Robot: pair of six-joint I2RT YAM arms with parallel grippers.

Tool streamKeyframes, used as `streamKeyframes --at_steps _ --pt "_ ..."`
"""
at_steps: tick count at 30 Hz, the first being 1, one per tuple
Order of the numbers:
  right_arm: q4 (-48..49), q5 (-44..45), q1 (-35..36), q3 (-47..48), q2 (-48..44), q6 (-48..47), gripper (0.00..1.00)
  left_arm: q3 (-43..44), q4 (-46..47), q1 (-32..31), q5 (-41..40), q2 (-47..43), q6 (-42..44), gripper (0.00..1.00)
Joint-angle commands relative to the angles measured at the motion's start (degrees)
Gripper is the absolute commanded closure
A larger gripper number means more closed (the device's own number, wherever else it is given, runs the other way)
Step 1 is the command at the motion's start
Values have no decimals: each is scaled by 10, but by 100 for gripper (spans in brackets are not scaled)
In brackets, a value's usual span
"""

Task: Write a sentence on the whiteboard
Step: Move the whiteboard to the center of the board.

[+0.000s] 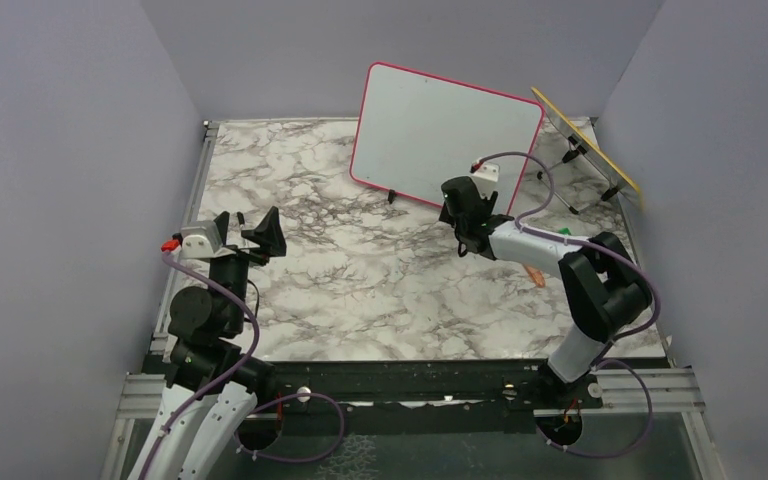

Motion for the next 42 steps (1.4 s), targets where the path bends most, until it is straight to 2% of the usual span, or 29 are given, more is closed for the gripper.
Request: streamKeyframes --at_steps 1,7,15,24,28,29,33,42 --pt "15 14 7 27 35 30 41 -4 16 -4 11 5 5 1" --pt "5 17 13 54 74 39 49 -5 16 -6 12 6 6 1" --pt "-5 32 15 95 122 36 54 -5 17 -9 12 8 6 1" --pt "-9 51 15 103 154 30 64 -6 19 -11 17 12 7 1" --pt "-6 44 15 109 170 18 75 -6 19 -11 17 13 6 1" --pt "-6 39 15 108 171 15 83 -6 19 -11 17 14 6 1" --pt "11 15 15 80 155 -1 99 -6 19 -11 20 16 7 1" --pt "56 -84 15 -41 72 -55 99 -6 22 -11 26 17 9 1"
